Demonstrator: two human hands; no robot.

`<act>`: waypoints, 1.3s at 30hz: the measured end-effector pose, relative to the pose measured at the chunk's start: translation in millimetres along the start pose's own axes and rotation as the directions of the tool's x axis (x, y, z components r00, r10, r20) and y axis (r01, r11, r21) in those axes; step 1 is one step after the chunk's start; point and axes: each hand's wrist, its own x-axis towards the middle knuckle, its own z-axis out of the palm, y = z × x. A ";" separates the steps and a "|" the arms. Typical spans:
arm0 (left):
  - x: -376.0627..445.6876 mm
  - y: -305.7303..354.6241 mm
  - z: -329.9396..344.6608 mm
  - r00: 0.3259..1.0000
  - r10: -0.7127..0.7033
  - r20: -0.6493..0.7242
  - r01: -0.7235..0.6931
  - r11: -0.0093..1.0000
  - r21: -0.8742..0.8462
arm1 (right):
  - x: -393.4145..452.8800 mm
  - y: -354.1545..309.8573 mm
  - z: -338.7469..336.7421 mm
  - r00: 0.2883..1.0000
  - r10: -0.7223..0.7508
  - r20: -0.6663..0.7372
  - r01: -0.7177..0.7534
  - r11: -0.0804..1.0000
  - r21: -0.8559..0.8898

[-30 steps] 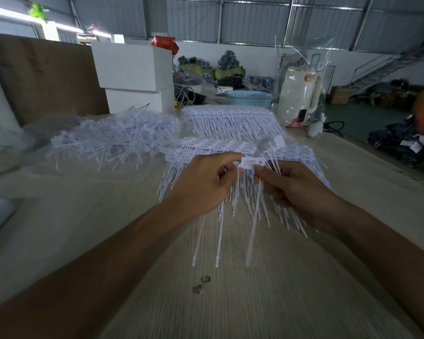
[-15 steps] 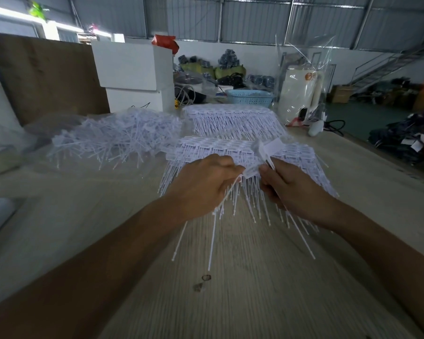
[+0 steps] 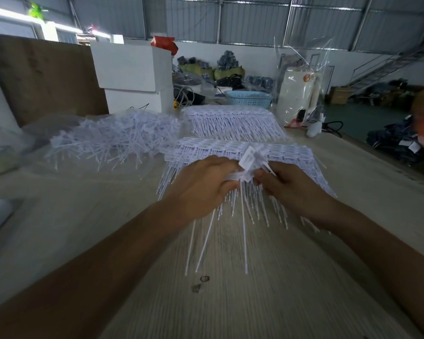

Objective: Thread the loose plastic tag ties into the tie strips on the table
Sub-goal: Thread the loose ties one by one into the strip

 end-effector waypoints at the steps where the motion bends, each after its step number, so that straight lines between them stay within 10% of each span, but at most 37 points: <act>1: 0.1 1.3 0.3 0.999 -0.041 -0.024 0.040 0.998 -0.051 | -0.8 -1.7 0.4 0.998 0.056 0.015 -0.058 0.994 0.096; 8: 1.8 11.9 -0.2 0.986 -0.093 -0.138 0.047 0.953 -0.300 | -7.3 -18.5 -0.9 0.943 0.168 0.285 -0.293 0.826 0.482; 20: 1.3 3.5 -4.1 0.998 -0.057 -0.027 0.054 0.994 -0.100 | -0.9 -11.3 -5.6 0.946 0.307 0.108 -0.306 0.731 0.610; 29: -1.0 3.4 -3.8 0.990 0.033 -0.135 -0.031 0.999 0.020 | -4.2 -10.1 -2.6 0.982 0.172 0.081 -0.190 0.844 0.502; 39: 5.4 -1.5 -0.1 0.997 -0.070 -0.039 0.051 0.928 -0.370 | -4.7 -11.4 -5.2 0.998 0.046 0.050 -0.062 0.918 0.391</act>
